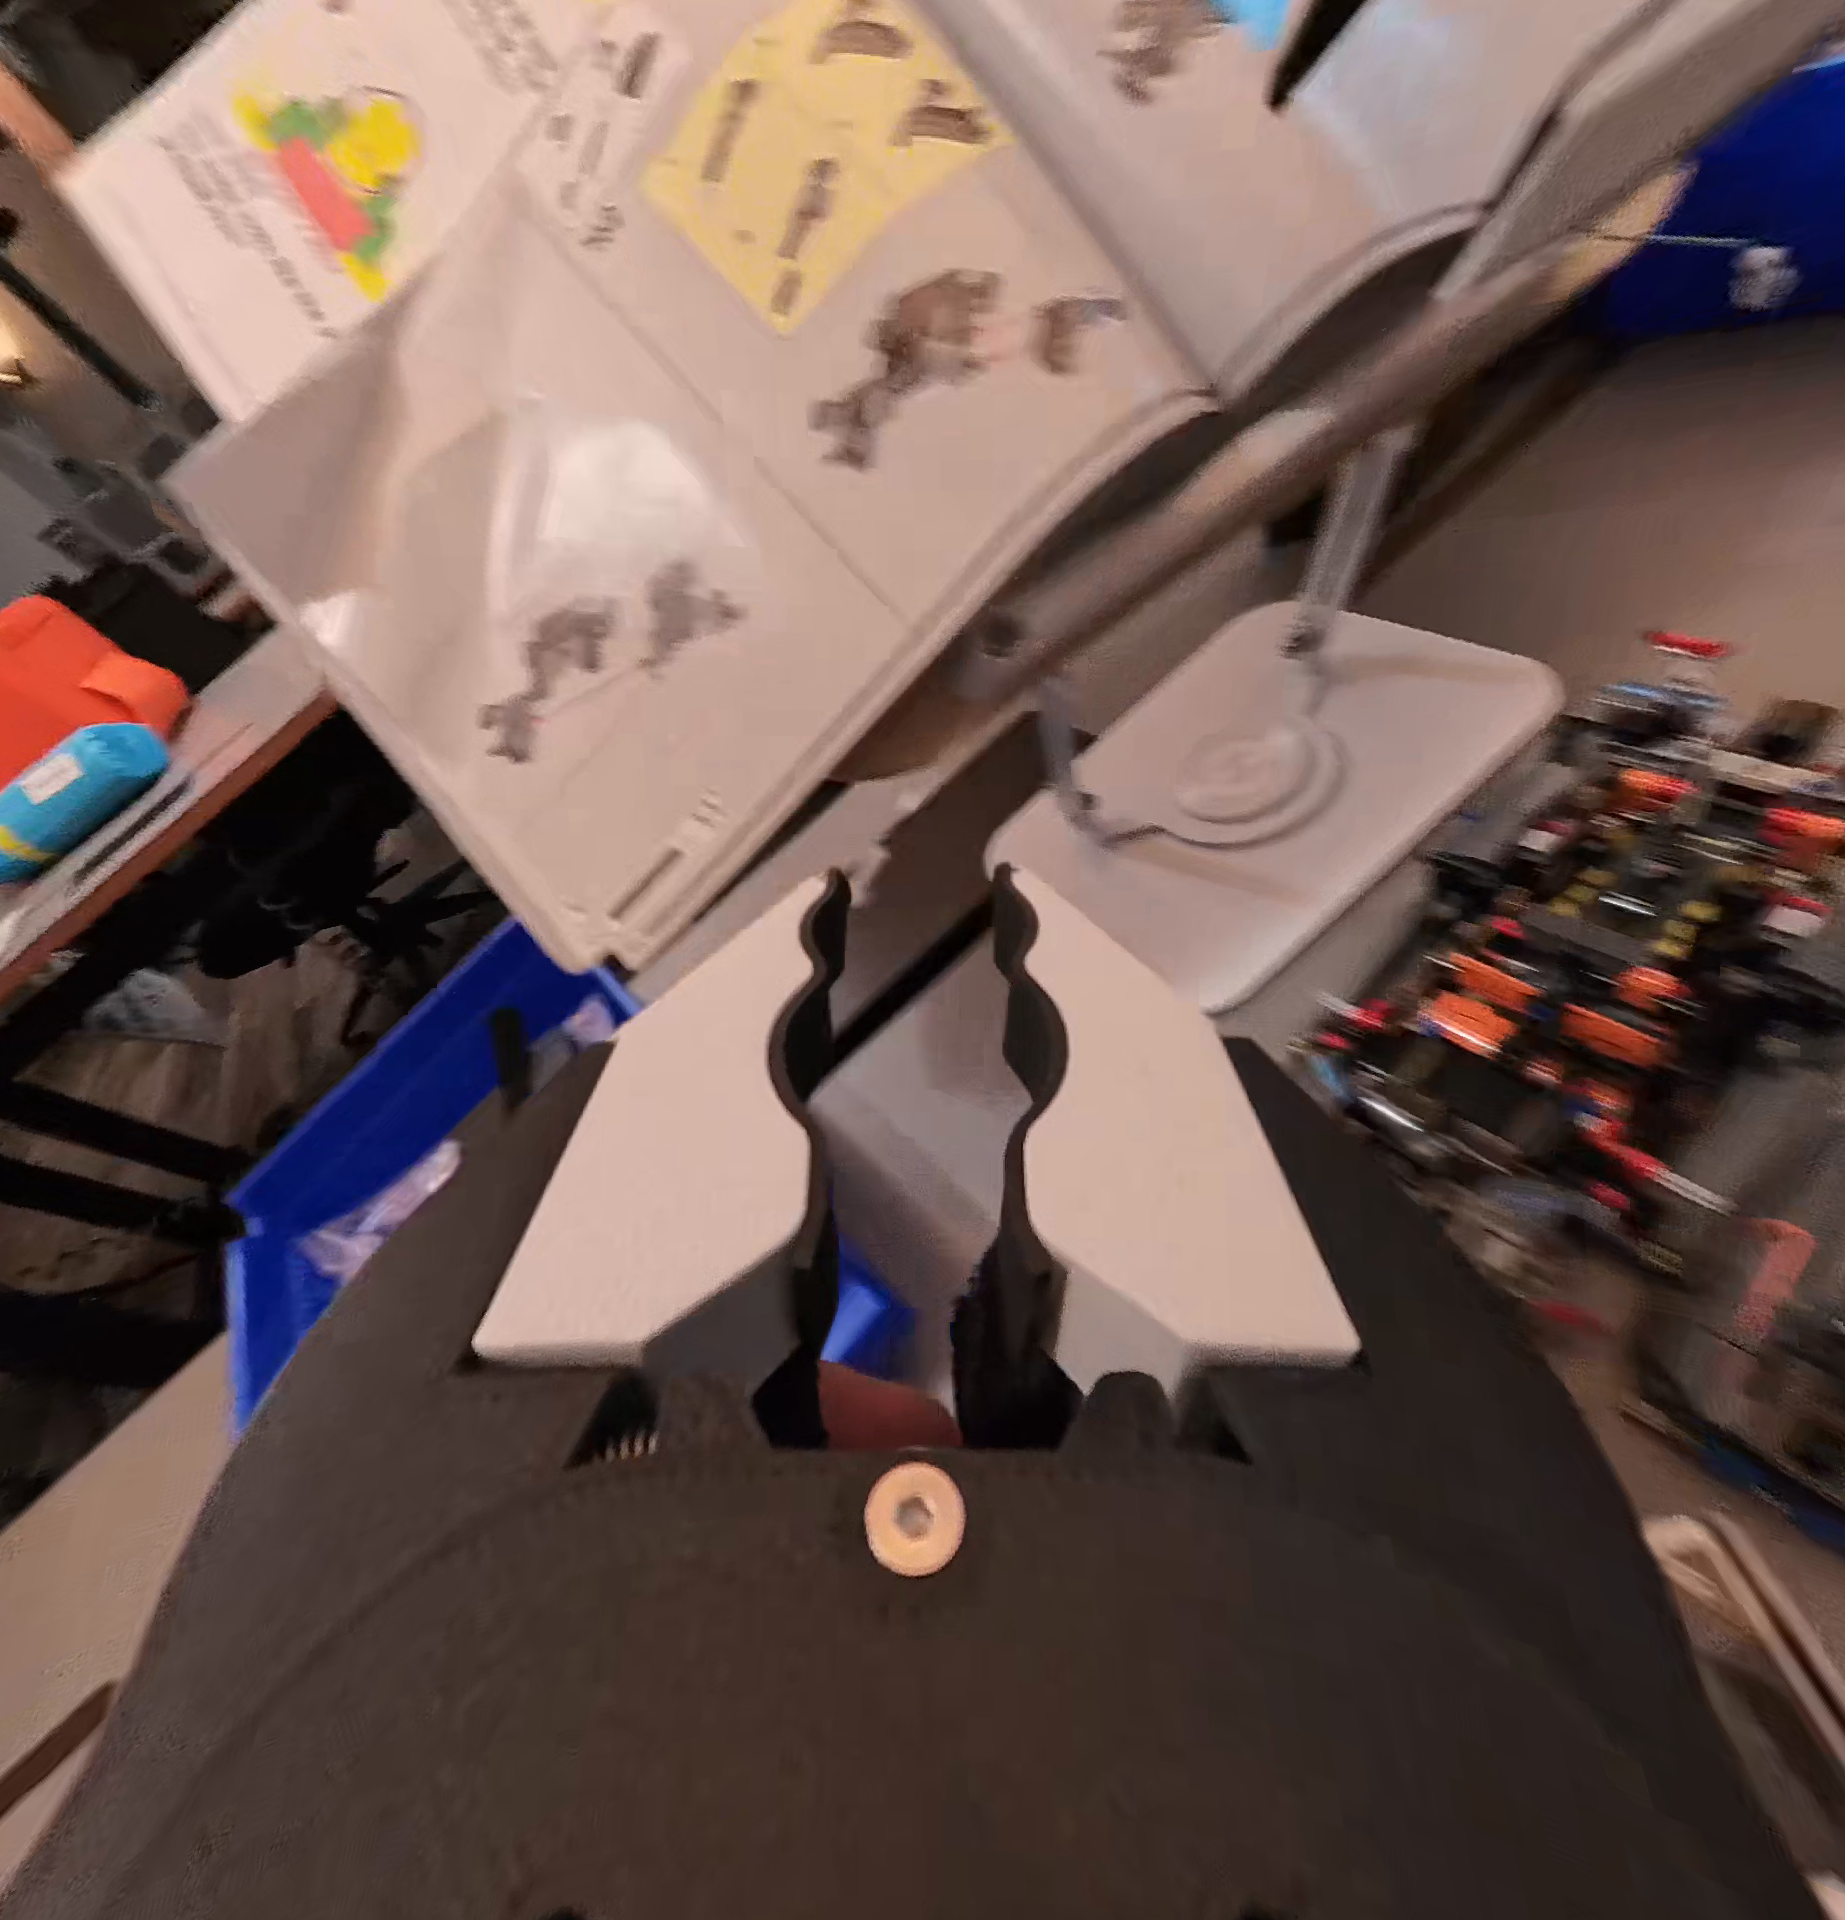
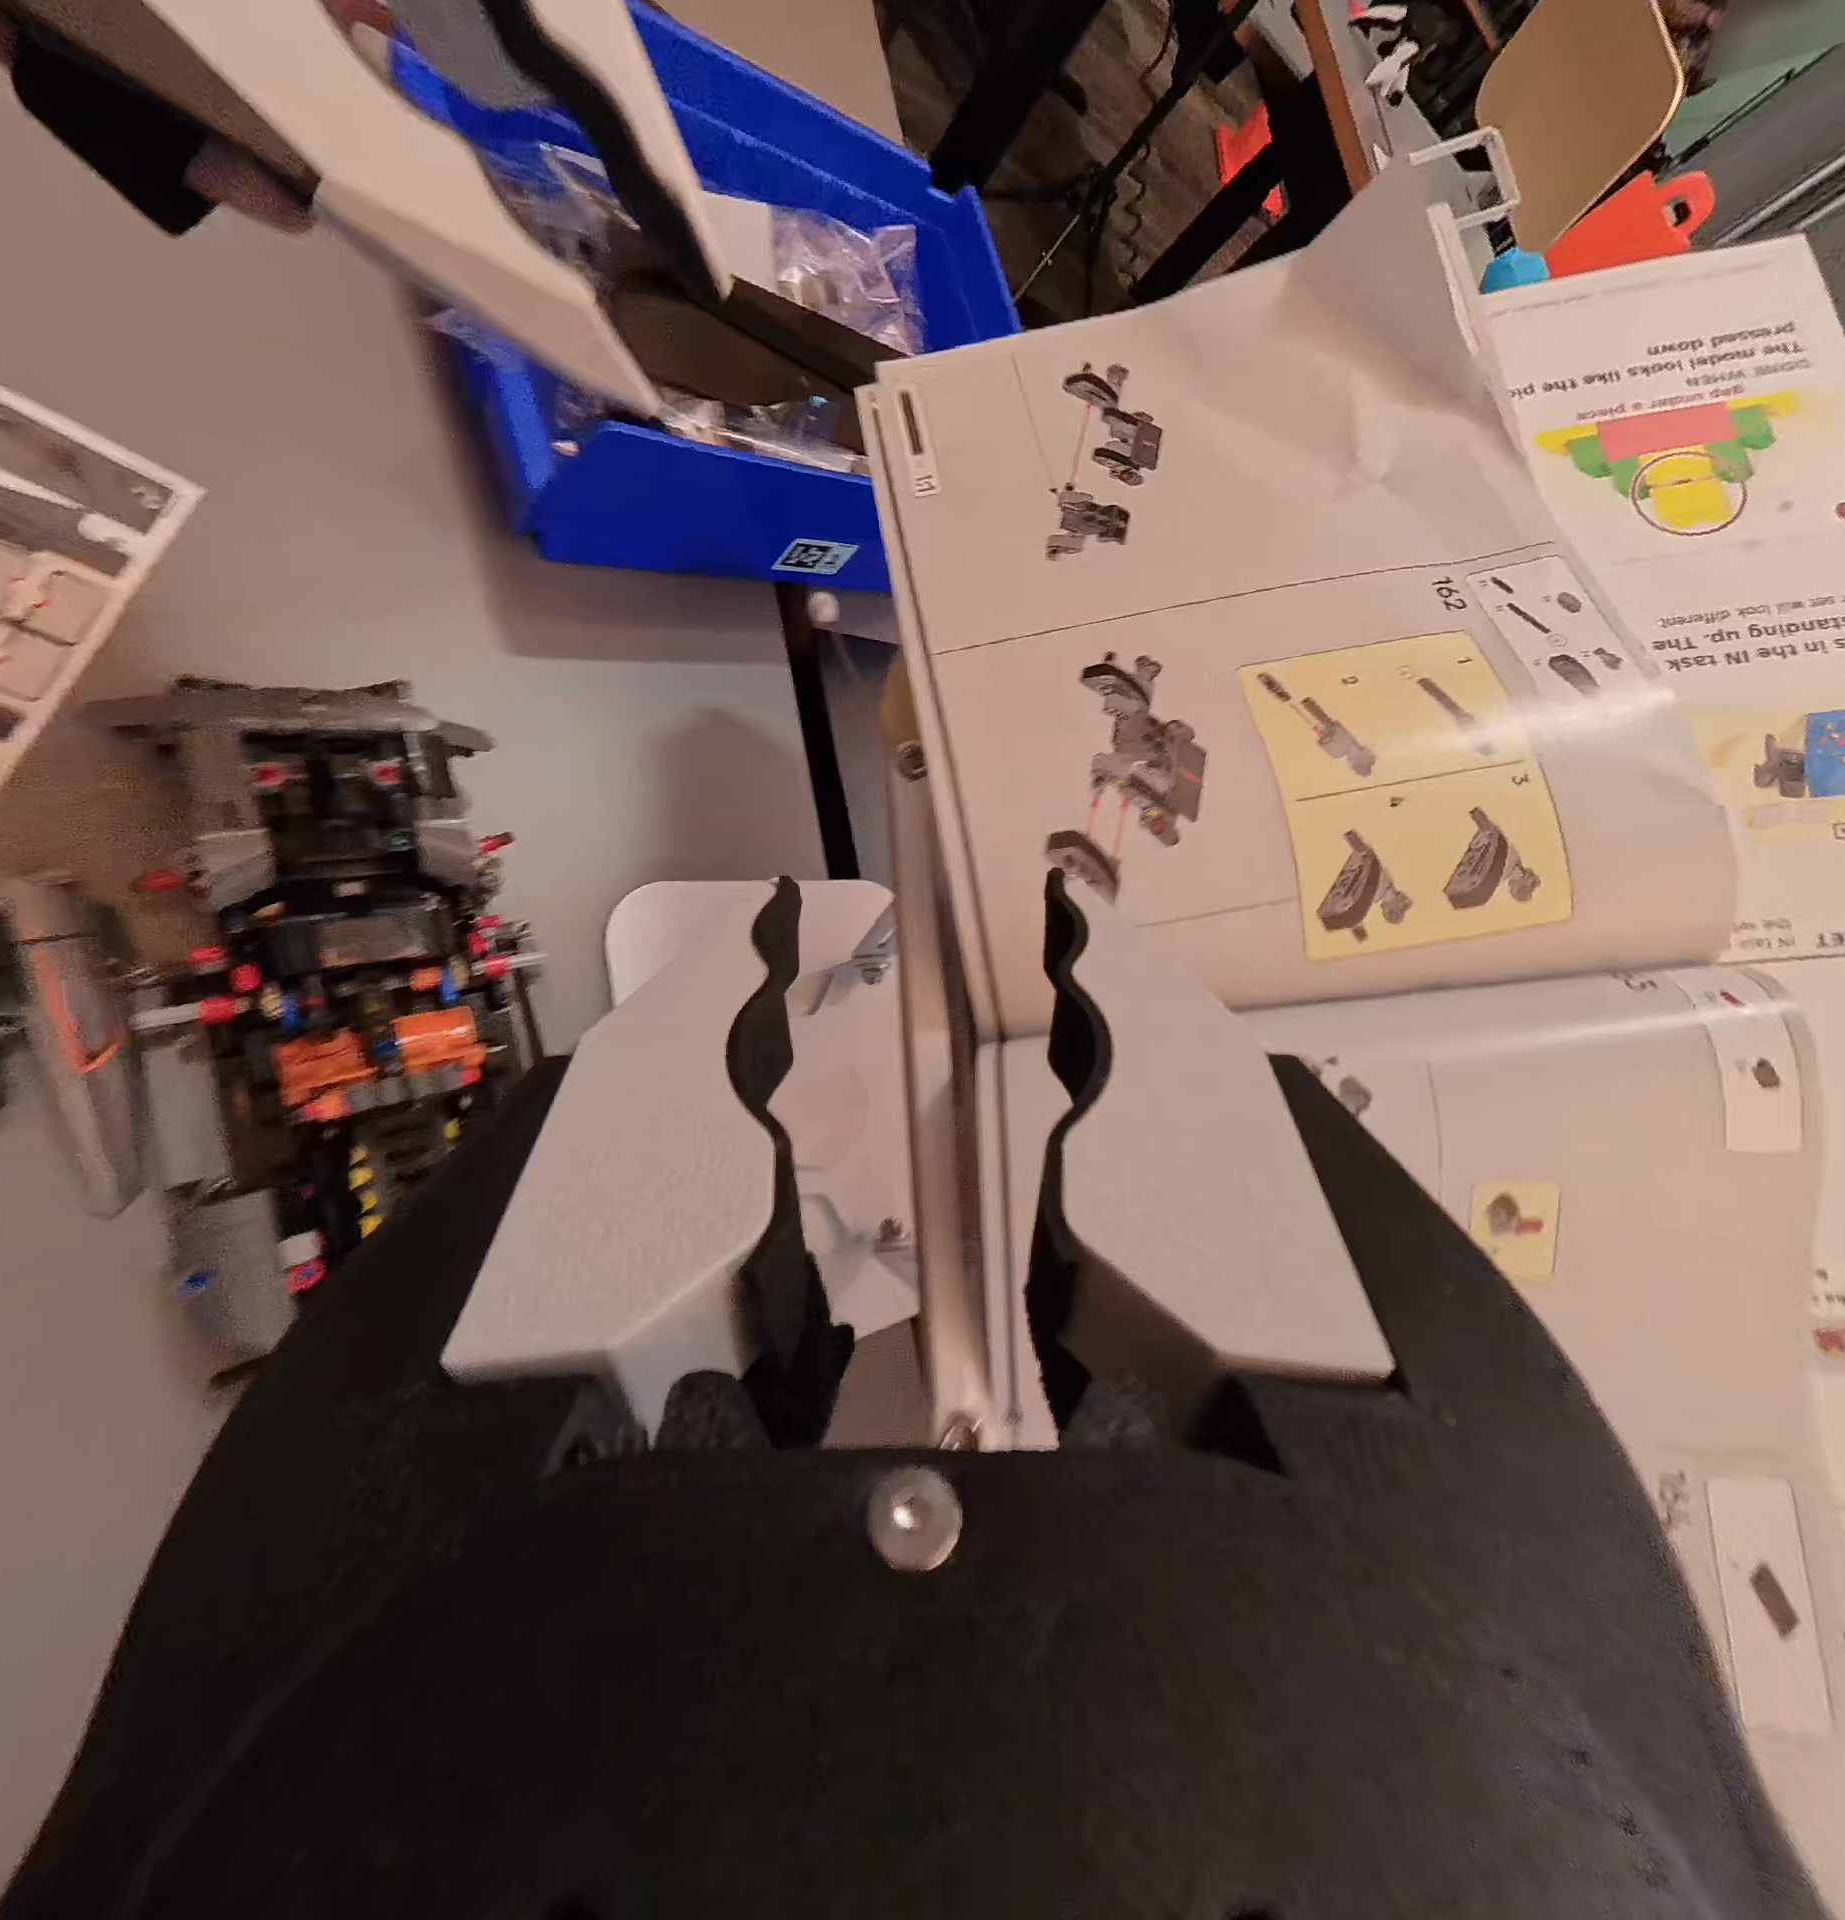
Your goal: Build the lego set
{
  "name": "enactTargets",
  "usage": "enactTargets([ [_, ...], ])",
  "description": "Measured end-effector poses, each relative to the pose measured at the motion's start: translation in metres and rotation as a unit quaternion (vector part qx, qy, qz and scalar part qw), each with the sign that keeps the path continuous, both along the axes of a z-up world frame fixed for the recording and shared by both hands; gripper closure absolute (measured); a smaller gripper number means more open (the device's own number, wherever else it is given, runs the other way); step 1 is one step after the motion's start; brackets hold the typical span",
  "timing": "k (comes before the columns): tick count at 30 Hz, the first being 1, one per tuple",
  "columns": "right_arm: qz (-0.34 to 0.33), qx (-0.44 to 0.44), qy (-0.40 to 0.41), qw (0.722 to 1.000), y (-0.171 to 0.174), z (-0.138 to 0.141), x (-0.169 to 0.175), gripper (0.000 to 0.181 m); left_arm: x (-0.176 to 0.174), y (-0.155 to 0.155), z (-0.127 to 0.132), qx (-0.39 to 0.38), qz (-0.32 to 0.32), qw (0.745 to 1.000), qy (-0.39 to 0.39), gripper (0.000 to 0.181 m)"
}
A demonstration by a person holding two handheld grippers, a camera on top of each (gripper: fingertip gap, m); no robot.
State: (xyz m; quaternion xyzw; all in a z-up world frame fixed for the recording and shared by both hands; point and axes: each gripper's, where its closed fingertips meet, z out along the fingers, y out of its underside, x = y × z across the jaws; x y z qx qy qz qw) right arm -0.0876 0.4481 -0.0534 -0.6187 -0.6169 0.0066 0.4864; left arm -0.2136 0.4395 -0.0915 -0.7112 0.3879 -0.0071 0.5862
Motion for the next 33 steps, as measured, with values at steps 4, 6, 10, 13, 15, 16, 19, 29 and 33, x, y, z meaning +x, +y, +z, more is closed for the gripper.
enactTargets([
  [4,0.023,0.007,-0.007,1.0,-0.054,-0.006,0.015,0.147,0.033,-0.059,-0.038,-0.035,-0.047,0.998,0.004,0.154],
  [6,0.025,0.002,-0.013,1.0,-0.077,-0.015,0.023,0.146,0.051,-0.084,-0.054,-0.045,-0.075,0.996,-0.003,0.154],
  [10,0.02,-0.028,-0.008,0.999,-0.113,-0.037,0.037,0.148,0.078,-0.109,-0.081,-0.049,-0.105,0.993,-0.008,0.158],
  [13,0.0,-0.028,-0.012,1.0,-0.121,-0.047,0.046,0.149,0.091,-0.114,-0.098,-0.047,-0.11,0.993,0.008,0.157],
  [15,-0.005,-0.039,-0.002,0.999,-0.125,-0.048,0.047,0.149,0.095,-0.115,-0.101,-0.026,-0.11,0.994,0.005,0.159],
  [16,-0.002,-0.052,0.009,0.999,-0.129,-0.049,0.046,0.148,0.099,-0.117,-0.102,-0.026,-0.114,0.993,-0.004,0.159],
  [19,-0.003,-0.068,0.019,0.998,-0.139,-0.052,0.046,0.147,0.102,-0.121,-0.113,-0.021,-0.125,0.992,0.006,0.161],
  [29,-0.054,-0.117,0.05,0.99,-0.17,-0.072,0.077,0.146,0.101,-0.137,-0.125,-0.054,-0.181,0.982,0.012,0.157],
  [33,-0.083,-0.147,0.039,0.985,-0.189,-0.091,0.099,0.146,0.116,-0.163,-0.136,-0.104,-0.253,0.962,0.028,0.156],
])
